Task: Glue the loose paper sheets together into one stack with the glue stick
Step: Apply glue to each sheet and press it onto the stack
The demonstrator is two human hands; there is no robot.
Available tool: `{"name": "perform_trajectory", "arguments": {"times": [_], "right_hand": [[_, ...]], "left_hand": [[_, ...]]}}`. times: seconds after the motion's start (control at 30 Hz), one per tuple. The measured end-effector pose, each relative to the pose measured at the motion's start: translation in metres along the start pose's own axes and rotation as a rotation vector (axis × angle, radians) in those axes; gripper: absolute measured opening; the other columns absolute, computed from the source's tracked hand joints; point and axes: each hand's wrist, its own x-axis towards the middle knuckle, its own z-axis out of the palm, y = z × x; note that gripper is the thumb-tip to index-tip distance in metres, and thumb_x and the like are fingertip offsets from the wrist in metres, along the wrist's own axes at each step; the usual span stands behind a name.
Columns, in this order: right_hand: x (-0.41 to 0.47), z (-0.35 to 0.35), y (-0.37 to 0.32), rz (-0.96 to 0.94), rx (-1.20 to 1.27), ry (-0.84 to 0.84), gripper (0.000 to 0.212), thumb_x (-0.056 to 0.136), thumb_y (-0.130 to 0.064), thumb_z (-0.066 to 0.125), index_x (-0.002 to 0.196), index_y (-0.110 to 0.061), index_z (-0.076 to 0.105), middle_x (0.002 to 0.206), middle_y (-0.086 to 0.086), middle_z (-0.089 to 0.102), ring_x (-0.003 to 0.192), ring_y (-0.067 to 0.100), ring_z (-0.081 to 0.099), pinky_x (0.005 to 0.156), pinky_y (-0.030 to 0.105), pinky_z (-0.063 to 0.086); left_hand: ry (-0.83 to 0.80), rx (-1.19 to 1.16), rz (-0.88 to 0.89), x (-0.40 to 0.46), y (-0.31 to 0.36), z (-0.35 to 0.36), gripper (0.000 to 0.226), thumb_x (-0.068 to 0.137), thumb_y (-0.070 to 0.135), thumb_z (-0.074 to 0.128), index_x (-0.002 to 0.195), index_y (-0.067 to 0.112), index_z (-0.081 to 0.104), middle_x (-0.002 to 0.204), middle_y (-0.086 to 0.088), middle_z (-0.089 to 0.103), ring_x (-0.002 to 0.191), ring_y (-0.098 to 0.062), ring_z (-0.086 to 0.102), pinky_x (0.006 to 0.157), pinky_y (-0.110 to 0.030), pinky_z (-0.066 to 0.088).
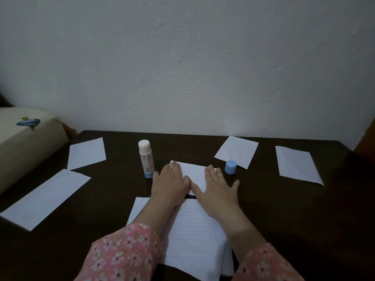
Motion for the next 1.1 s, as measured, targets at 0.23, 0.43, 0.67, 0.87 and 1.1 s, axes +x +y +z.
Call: {"name": "perform_trajectory", "arguments": {"times": [0.23,0.43,0.67,0.87,1.1], "right_hand": [[0.003,-0.004,0.014,-0.1,-0.019,-0.021,0.071,0.096,-0.062,0.019,0.154,-0.027,-0.003,0.161,-0.01,-0.01,0.147,0.011,-0.012,0.112,0.061,-0.005],[0.001,-0.003,0.013,-0.073,-0.037,-0.018,0.067,0.099,-0.057,0.019,0.154,-0.026,-0.005,0.161,-0.009,-0.012,0.147,0.011,-0.013,0.112,0.061,-0.007],[-0.003,-0.004,0.014,-0.006,-0.051,-0.01,0.076,0.096,-0.064,0.018,0.154,-0.021,-0.005,0.161,-0.004,-0.011,0.147,0.014,-0.012,0.11,0.063,-0.01],[-0.005,-0.004,0.011,0.018,-0.071,-0.02,0.077,0.096,-0.063,0.015,0.154,-0.017,-0.006,0.161,0.001,-0.011,0.147,0.019,-0.013,0.11,0.064,-0.01],[-0.018,-0.009,0.011,-0.216,-0.097,-0.065,0.058,0.103,-0.043,0.015,0.154,-0.023,-0.004,0.16,-0.005,-0.015,0.147,0.015,-0.015,0.111,0.062,-0.007]], "left_hand": [[-0.046,0.028,0.257,-0.001,0.0,-0.004,0.046,0.102,0.032,0.032,0.148,0.031,0.026,0.158,0.009,0.02,0.146,-0.012,0.013,0.115,-0.053,0.005],[-0.096,-0.002,0.157,0.0,0.0,-0.003,0.054,0.1,0.042,0.03,0.151,0.024,0.021,0.159,0.007,0.016,0.146,-0.01,0.013,0.116,-0.051,0.005],[-0.069,0.014,-0.027,0.002,-0.001,0.001,0.075,0.094,0.059,0.034,0.153,0.017,0.013,0.16,-0.001,0.01,0.147,-0.017,0.008,0.116,-0.049,0.01],[-0.109,-0.006,0.04,-0.002,-0.006,-0.009,0.067,0.097,0.051,0.036,0.152,0.019,0.016,0.16,0.001,0.011,0.147,-0.016,0.009,0.116,-0.049,0.008],[-0.212,-0.005,0.292,-0.024,-0.011,-0.02,0.051,0.1,0.045,0.035,0.149,0.032,0.025,0.158,0.012,0.019,0.145,-0.009,0.013,0.116,-0.045,0.006]]}}
